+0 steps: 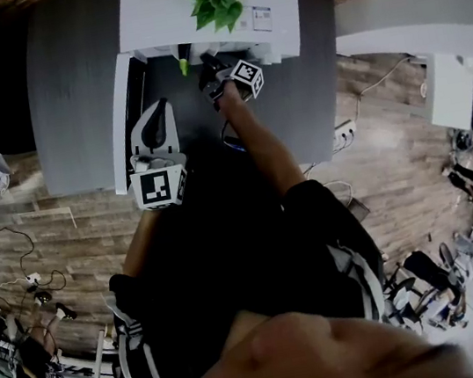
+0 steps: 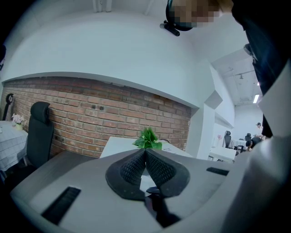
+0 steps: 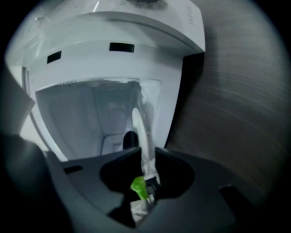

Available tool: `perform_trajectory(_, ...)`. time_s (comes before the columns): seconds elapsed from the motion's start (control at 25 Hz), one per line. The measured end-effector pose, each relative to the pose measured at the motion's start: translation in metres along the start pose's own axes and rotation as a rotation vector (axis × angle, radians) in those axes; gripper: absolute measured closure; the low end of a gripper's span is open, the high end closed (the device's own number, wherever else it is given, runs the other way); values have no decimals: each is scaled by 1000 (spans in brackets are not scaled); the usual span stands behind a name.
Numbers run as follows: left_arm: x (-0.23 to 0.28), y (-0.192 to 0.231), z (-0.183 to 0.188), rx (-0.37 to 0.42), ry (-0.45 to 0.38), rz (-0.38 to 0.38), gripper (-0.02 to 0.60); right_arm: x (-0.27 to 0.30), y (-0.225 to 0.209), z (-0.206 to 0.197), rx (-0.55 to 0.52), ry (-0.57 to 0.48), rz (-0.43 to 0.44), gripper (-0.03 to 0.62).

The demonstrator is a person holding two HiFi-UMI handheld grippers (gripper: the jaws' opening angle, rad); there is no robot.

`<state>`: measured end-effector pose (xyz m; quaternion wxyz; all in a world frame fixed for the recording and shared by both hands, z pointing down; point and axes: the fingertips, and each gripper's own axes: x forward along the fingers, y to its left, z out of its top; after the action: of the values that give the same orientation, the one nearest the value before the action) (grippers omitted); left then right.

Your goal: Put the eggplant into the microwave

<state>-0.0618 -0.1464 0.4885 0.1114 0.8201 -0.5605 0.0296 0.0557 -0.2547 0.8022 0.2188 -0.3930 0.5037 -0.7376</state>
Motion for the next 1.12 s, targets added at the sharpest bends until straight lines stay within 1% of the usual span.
perform_trajectory(0.04, 0, 0, 1, -3, 0, 2, 546, -1, -1, 1, -2, -3, -3, 472)
perform_trajectory(0.08, 1, 0, 0, -5, 1, 3, 546, -1, -1, 1, -7, -5, -8, 453)
perform_trajectory(0.24, 1, 2, -3, 6, -2, 1, 546, -6, -1, 3, -44, -12, -25, 439)
perform_trajectory(0.36, 0, 1, -4, -5, 3, -1, 546, -10, 0, 9, -128, -24, -32, 433)
perform_trajectory(0.56, 1, 0, -2, 3, -7, -10, 546, -27, 18, 8, -397, -55, -104, 433)
perform_trajectory(0.64, 1, -1, -3, 3, -4, -9, 546, -34, 24, 8, -531, -71, -143, 435)
perform_trajectory(0.68, 1, -1, -3, 3, -3, -9, 546, -38, 29, 7, -613, -77, -161, 448)
perform_trajectory(0.8, 2, -1, -2, 1, -6, -10, 546, -42, 42, -4, -870, -73, -203, 523)
perform_trajectory(0.88, 2, -1, -2, -6, -4, -8, 546, -43, 45, -13, -1001, -53, -233, 547)
perform_trajectory(0.96, 2, -2, 0, -7, 0, -7, 546, -41, 44, -23, -1081, -22, -253, 556)
perform_trajectory(1.12, 1, 0, -3, -9, -3, -6, 546, -32, 30, -38, -1182, 42, -299, 559)
